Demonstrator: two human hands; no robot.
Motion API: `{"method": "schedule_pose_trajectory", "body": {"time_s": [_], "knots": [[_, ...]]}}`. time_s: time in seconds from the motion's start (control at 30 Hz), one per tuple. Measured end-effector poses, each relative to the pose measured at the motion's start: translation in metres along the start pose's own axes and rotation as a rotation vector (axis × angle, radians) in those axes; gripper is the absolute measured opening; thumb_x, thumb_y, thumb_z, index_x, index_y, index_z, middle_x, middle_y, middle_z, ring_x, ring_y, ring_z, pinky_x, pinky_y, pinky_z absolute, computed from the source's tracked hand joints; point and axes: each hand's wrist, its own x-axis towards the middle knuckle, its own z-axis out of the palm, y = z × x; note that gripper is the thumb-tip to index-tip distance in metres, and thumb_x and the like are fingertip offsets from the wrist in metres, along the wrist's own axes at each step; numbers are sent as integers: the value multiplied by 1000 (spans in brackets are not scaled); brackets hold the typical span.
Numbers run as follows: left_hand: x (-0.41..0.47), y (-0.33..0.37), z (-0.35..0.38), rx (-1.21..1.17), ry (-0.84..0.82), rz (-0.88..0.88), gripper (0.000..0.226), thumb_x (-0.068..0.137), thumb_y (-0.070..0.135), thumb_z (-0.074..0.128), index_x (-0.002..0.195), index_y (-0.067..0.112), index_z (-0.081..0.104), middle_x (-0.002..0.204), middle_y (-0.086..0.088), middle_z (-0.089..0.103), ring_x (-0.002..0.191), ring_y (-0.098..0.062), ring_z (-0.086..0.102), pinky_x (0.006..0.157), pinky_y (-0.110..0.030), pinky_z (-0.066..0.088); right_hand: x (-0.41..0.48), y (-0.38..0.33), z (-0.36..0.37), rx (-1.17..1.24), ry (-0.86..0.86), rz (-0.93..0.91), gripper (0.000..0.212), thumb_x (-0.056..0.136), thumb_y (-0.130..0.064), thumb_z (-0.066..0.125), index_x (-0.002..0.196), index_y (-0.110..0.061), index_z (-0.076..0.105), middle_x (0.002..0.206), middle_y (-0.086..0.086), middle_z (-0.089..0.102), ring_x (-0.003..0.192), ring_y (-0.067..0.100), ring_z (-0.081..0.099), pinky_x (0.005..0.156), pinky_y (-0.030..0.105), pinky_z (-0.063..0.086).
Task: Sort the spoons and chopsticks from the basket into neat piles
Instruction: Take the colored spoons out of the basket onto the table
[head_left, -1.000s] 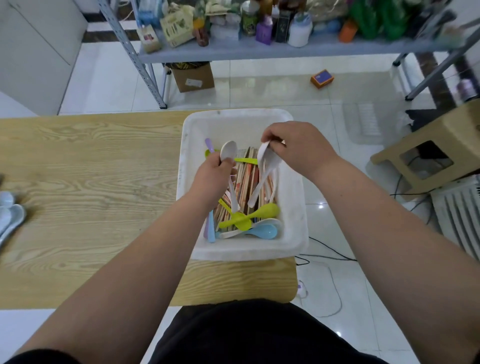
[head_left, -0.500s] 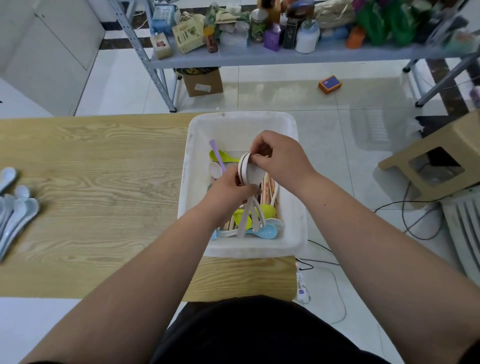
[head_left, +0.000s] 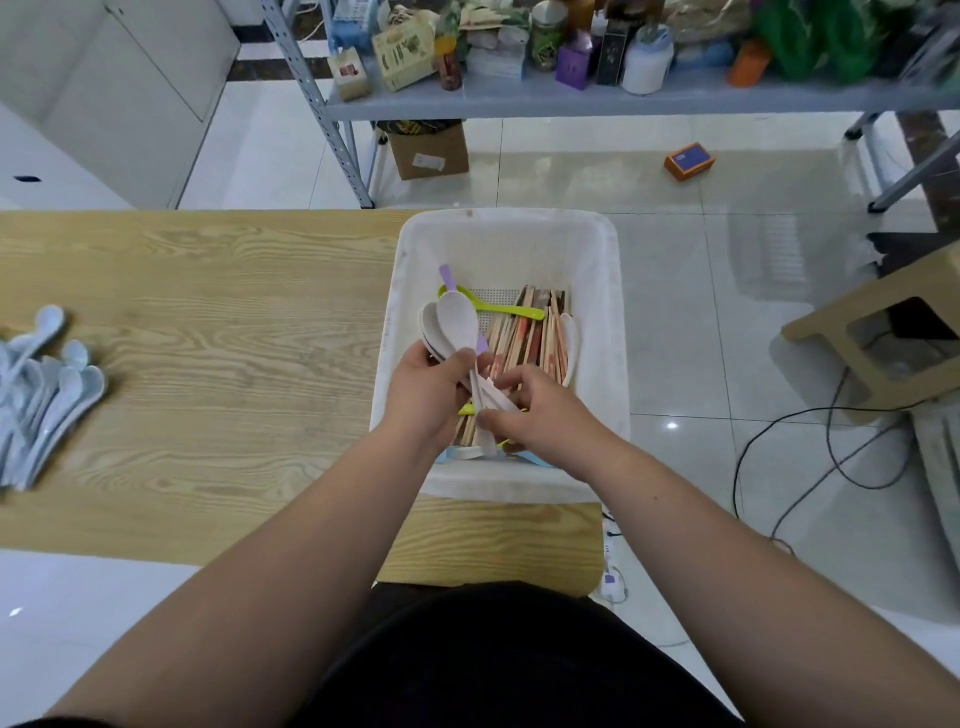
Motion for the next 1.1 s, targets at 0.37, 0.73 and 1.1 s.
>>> {"method": "schedule_pose_trajectory", "body": {"time_s": [0.37,0.73,1.1], "knots": [[2,31,-104,-99,-167,-31,24,97,0,57,121,-3,56,101,-15,71,89,-27,71,78,-36,60,23,-52,90,-71,97,-180,9,89,-26,65,89,-23,57,90,4,72,84,23,70,71,37,60],[65,61,-318,248,42,-46,24,88,-2,61,111,1,64,104,-16,74,96,-30,73,85,-47,60,111,-99,303,-179,40,-8,8,83,-18,69,89,-20,64,74,-10,63,69,11,59,66,32,49],[130,72,-448,880,232,-66,28,82,23,71,106,16,58,91,0,69,79,-21,69,67,-37,58,192,-96,414,-176,84,279,14,85,-6,60,83,-20,61,94,5,69,84,26,71,73,45,63]]}}
